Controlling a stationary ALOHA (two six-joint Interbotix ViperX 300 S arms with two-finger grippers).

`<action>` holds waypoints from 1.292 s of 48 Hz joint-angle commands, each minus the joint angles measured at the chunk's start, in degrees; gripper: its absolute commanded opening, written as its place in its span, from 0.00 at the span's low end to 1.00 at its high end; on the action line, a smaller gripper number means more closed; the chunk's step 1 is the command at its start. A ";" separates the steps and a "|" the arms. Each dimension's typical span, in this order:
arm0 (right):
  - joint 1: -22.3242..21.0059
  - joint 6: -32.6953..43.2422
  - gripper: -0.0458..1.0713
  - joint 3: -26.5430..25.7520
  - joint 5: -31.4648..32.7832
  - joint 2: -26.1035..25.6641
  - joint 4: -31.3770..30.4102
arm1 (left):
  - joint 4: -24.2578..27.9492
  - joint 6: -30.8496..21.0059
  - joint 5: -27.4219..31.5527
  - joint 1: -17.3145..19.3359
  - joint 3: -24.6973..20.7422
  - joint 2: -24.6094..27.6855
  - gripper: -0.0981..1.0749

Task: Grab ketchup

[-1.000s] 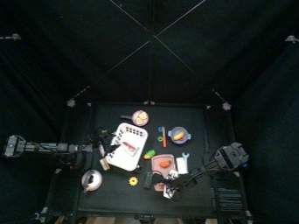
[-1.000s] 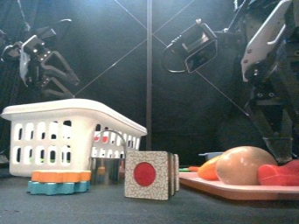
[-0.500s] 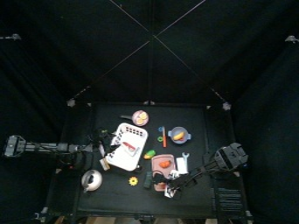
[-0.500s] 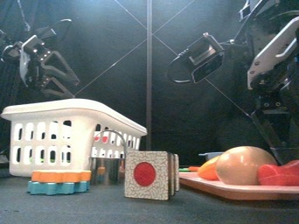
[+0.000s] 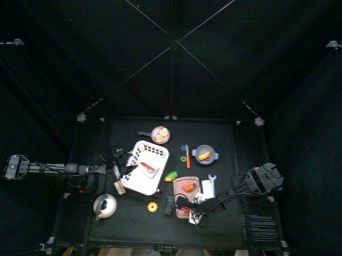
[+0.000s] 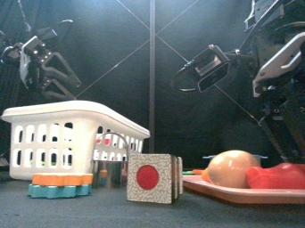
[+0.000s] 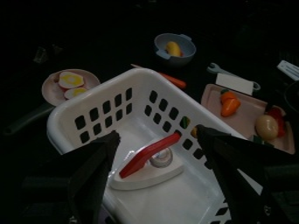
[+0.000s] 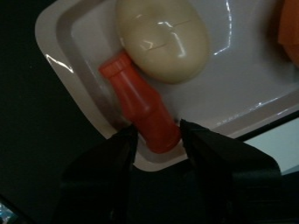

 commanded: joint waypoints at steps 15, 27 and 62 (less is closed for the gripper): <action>-0.70 0.00 0.73 0.70 -3.69 0.44 -0.79 | 0.18 0.00 0.09 0.18 -0.70 0.00 0.96; -0.62 0.18 0.67 2.02 -5.45 0.00 -0.70 | 0.18 0.00 0.09 0.18 -0.70 0.00 0.96; -0.53 0.70 0.55 0.09 2.29 -9.67 -5.62 | 0.18 0.00 -0.26 0.18 -0.79 0.00 0.96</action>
